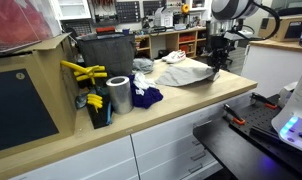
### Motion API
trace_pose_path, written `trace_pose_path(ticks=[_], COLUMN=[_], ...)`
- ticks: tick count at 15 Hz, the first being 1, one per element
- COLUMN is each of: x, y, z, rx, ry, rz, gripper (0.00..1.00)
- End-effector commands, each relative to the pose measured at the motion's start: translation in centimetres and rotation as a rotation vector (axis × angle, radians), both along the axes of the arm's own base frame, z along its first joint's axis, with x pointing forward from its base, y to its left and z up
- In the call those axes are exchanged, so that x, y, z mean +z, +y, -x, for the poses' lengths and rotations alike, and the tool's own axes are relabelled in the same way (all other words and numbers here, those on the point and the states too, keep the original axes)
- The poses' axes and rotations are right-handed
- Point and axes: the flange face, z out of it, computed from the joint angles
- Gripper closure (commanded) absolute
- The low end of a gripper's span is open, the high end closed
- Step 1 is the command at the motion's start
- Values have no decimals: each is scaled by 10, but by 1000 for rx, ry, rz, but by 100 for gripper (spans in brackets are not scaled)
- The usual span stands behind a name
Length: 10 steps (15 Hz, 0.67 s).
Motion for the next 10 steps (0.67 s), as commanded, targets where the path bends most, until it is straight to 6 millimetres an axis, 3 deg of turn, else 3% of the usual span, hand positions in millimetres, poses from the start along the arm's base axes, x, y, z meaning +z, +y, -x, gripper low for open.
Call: trace_pose_path(ticks=[1, 10], x=[-15, -55], y=[-1, -8], z=[4, 11], rx=[7, 5], ry=[54, 168], rz=[-9, 33], gripper=[96, 96])
